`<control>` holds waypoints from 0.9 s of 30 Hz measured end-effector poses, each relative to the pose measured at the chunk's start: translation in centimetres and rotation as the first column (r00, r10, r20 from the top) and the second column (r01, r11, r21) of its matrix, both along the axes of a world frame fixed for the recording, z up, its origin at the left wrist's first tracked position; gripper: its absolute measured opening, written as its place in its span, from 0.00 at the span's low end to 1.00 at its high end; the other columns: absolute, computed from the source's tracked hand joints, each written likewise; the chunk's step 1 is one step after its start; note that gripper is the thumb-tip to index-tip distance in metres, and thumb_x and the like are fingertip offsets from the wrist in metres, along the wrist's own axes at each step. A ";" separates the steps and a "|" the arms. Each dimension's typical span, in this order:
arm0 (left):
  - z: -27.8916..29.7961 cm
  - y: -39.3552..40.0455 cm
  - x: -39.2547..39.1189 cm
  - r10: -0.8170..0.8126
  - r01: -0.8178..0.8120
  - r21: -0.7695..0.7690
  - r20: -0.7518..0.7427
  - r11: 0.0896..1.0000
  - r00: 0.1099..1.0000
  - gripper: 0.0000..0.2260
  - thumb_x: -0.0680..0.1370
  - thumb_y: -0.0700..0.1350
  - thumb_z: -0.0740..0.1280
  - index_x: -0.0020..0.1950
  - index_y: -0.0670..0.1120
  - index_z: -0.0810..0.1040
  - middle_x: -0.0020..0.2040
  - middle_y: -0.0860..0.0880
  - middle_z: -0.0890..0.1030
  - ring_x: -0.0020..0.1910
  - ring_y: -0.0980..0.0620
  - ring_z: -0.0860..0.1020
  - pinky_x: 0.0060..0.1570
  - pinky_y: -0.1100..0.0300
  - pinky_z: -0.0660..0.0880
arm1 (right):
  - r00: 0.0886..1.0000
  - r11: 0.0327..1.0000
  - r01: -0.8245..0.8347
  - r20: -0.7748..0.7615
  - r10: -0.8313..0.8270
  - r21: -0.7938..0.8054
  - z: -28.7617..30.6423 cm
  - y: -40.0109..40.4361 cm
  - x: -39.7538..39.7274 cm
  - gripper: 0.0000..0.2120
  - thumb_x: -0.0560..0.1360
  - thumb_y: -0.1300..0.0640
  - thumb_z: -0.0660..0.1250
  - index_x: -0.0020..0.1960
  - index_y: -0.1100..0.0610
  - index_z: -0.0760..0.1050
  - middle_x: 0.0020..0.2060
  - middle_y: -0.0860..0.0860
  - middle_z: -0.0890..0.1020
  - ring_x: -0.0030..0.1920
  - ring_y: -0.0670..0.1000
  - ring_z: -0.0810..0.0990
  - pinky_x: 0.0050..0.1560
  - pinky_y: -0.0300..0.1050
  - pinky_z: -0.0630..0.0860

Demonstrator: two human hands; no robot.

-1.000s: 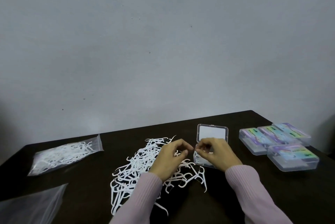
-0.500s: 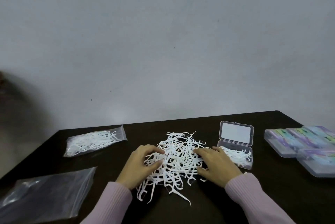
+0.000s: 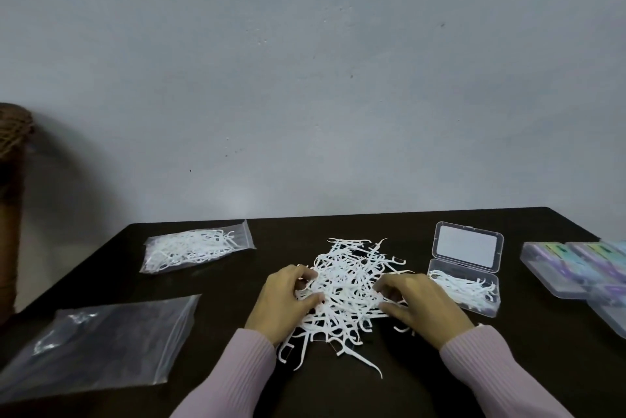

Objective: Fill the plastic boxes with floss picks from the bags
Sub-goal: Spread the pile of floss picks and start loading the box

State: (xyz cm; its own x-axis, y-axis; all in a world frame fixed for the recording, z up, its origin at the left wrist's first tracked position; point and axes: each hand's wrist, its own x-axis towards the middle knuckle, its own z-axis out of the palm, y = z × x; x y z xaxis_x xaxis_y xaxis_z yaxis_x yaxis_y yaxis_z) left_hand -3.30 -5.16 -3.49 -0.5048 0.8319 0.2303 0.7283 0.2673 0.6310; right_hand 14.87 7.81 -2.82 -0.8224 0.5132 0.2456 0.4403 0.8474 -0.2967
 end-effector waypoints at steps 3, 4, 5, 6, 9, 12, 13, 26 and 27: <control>-0.2 0.2 0.2 0.033 -0.042 0.078 0.114 0.996 0.993 0.11 0.73 0.43 0.72 0.54 0.52 0.78 0.49 0.56 0.78 0.45 0.61 0.76 0.43 0.72 0.73 | 0.998 0.996 0.018 -0.052 -0.022 -0.084 -0.1 0.1 0.0 0.09 0.73 0.55 0.70 0.52 0.50 0.78 0.39 0.42 0.78 0.41 0.41 0.76 0.42 0.27 0.70; -0.3 0.2 0.2 0.046 -0.061 0.101 0.150 0.993 0.988 0.11 0.74 0.41 0.72 0.54 0.51 0.78 0.48 0.55 0.78 0.45 0.60 0.77 0.44 0.70 0.74 | 0.997 0.994 0.026 -0.070 -0.033 -0.104 -0.1 0.1 0.0 0.08 0.72 0.57 0.70 0.51 0.51 0.78 0.36 0.41 0.77 0.38 0.40 0.75 0.40 0.26 0.69; -0.2 0.2 0.3 0.061 -0.083 0.123 0.174 0.989 0.983 0.10 0.74 0.40 0.71 0.54 0.50 0.78 0.49 0.54 0.78 0.45 0.59 0.77 0.45 0.68 0.76 | 0.996 0.992 0.032 -0.085 -0.042 -0.119 0.0 0.0 0.0 0.07 0.72 0.57 0.70 0.50 0.51 0.79 0.35 0.41 0.76 0.36 0.39 0.75 0.39 0.25 0.69; -0.2 0.2 0.4 0.079 -0.106 0.141 0.187 0.984 0.979 0.09 0.75 0.39 0.69 0.54 0.50 0.78 0.49 0.54 0.78 0.46 0.59 0.78 0.44 0.68 0.76 | 0.994 0.991 0.038 -0.094 -0.050 -0.128 0.0 0.0 0.1 0.07 0.72 0.58 0.70 0.49 0.51 0.79 0.35 0.40 0.76 0.35 0.38 0.74 0.38 0.25 0.69; 0.1 0.3 0.6 0.149 -0.179 0.160 0.186 0.971 0.971 0.06 0.78 0.40 0.65 0.53 0.49 0.77 0.47 0.54 0.77 0.44 0.60 0.76 0.37 0.72 0.72 | 0.992 0.990 0.056 -0.101 -0.070 -0.133 0.1 0.0 0.3 0.06 0.73 0.55 0.69 0.50 0.50 0.79 0.37 0.41 0.78 0.37 0.38 0.74 0.39 0.28 0.70; 0.0 0.5 0.4 0.225 -0.243 0.149 0.125 0.959 0.966 0.04 0.78 0.45 0.64 0.52 0.49 0.77 0.49 0.52 0.78 0.44 0.59 0.76 0.42 0.68 0.74 | 0.996 0.993 0.063 -0.057 -0.070 -0.101 0.2 0.0 0.5 0.09 0.74 0.48 0.66 0.53 0.48 0.77 0.46 0.41 0.79 0.45 0.38 0.76 0.49 0.32 0.73; 0.0 0.6 0.3 0.245 -0.258 0.128 0.109 0.958 0.963 0.05 0.78 0.47 0.65 0.52 0.49 0.77 0.50 0.51 0.78 0.46 0.59 0.76 0.46 0.65 0.76 | 0.997 0.994 0.061 -0.037 -0.065 -0.087 0.3 -0.2 0.5 0.11 0.74 0.45 0.65 0.55 0.48 0.76 0.49 0.41 0.79 0.48 0.39 0.75 0.53 0.34 0.72; -0.1 1.8 1.8 0.337 -0.341 -0.006 0.167 0.940 0.927 0.15 0.70 0.53 0.74 0.53 0.50 0.78 0.45 0.56 0.78 0.43 0.60 0.77 0.45 0.63 0.77 | 0.995 0.996 0.088 0.048 -0.087 -0.034 0.2 -1.2 -1.6 0.17 0.73 0.42 0.65 0.59 0.46 0.72 0.47 0.40 0.76 0.47 0.41 0.73 0.56 0.40 0.67; -0.1 1.8 1.7 0.320 -0.334 0.020 0.232 0.943 0.918 0.13 0.70 0.49 0.75 0.52 0.48 0.79 0.44 0.55 0.78 0.42 0.59 0.78 0.43 0.64 0.77 | 0.996 0.994 0.088 0.023 -0.086 -0.066 0.2 -1.1 -1.7 0.16 0.72 0.44 0.67 0.58 0.47 0.73 0.45 0.41 0.77 0.45 0.40 0.74 0.51 0.36 0.69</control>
